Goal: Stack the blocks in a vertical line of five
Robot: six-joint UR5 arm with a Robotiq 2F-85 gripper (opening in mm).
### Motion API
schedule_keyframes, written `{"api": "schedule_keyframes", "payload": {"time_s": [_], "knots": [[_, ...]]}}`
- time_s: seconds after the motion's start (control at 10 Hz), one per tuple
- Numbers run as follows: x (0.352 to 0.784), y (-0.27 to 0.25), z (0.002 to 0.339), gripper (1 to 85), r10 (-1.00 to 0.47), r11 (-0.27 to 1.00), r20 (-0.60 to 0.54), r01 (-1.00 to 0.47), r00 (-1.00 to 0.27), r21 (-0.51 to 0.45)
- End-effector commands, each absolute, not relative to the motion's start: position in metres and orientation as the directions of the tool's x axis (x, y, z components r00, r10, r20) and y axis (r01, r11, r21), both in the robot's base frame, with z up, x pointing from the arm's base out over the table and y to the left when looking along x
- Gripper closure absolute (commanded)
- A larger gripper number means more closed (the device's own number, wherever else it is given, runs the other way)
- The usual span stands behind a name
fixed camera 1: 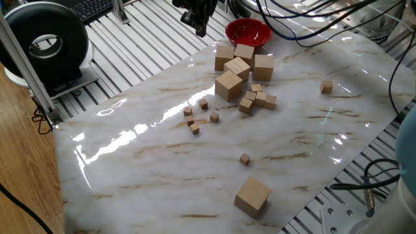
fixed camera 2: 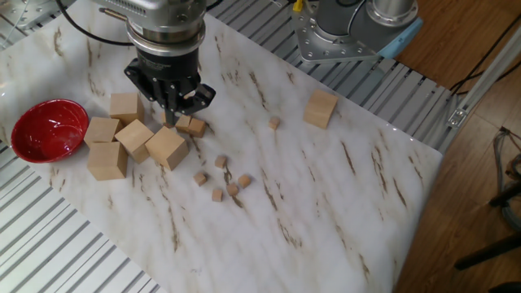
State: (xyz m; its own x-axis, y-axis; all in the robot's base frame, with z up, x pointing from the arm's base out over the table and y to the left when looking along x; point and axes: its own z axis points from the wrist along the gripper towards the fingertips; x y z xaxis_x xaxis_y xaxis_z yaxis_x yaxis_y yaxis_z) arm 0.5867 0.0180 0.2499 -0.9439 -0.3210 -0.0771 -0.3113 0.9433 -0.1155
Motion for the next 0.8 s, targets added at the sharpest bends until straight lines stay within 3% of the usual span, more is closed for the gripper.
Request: {"api": "schedule_keyframes", "payload": {"time_s": [0.0,0.3,0.7], "knots": [[0.584,0.018,0.251,84.7,-0.332,0.940,-0.071,-0.324,-0.940,-0.112],[0.587,0.017,0.253,84.7,-0.299,0.950,-0.090,-0.288,-0.950,-0.118],[0.594,0.056,0.254,84.7,-0.199,0.978,-0.157,-0.207,-0.967,0.031]]}}
